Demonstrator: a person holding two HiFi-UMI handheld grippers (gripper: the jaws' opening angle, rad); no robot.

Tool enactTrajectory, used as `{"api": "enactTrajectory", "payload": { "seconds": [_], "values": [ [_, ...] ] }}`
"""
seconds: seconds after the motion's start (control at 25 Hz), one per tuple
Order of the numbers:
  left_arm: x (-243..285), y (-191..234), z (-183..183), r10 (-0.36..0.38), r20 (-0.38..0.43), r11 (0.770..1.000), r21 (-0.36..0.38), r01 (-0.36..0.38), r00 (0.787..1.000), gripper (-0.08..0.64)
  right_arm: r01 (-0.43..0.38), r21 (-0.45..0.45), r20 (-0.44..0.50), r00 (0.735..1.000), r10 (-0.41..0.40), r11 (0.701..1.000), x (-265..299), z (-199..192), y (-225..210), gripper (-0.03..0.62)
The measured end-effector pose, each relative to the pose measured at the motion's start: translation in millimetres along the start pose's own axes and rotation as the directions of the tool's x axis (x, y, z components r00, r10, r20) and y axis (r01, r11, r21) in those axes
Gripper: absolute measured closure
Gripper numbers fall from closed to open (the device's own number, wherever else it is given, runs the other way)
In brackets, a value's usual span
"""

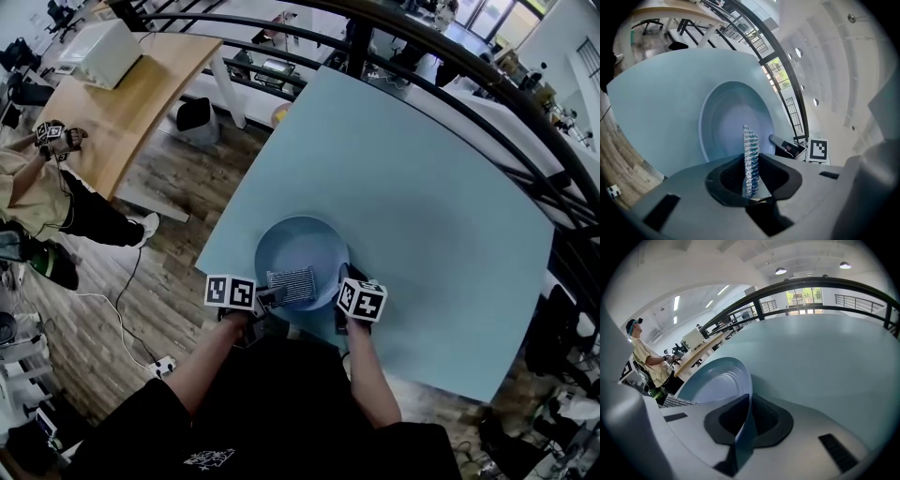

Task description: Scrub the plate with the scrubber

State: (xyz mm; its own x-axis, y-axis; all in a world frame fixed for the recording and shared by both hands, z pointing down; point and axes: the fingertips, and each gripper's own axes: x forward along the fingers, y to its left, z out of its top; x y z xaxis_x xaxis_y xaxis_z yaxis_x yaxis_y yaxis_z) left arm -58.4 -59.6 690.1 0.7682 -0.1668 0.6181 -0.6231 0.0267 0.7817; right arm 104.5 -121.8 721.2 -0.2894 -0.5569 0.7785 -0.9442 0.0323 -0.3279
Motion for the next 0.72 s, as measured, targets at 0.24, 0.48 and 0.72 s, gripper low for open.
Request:
{"api": "enactTrajectory", "payload": {
  "seconds": [0.24, 0.48, 0.72],
  "values": [
    [11.8, -7.9, 3.2, -0.008, -0.013, 1.0, 0.014, 0.008, 1.0, 0.477, 0.002, 0.004, 0.002, 1.0, -0.002, 1.0, -2.2, -0.4, -0.4, 0.571],
    [23.8, -11.2, 12.6, -0.009, -0.024, 1.0, 0.026, 0.009, 1.0, 0.477, 0.002, 0.012, 0.001, 1.0, -0.002, 1.0, 0.2, -0.8, -0.3, 0.571],
    [35.8, -17.8, 23.6, -0.012, -0.032, 0.999, 0.05, 0.013, 0.999, 0.477, 0.002, 0.017, 0.006, 1.0, -0.002, 1.0, 1.0, -1.3, -0.1, 0.571]
  ]
}}
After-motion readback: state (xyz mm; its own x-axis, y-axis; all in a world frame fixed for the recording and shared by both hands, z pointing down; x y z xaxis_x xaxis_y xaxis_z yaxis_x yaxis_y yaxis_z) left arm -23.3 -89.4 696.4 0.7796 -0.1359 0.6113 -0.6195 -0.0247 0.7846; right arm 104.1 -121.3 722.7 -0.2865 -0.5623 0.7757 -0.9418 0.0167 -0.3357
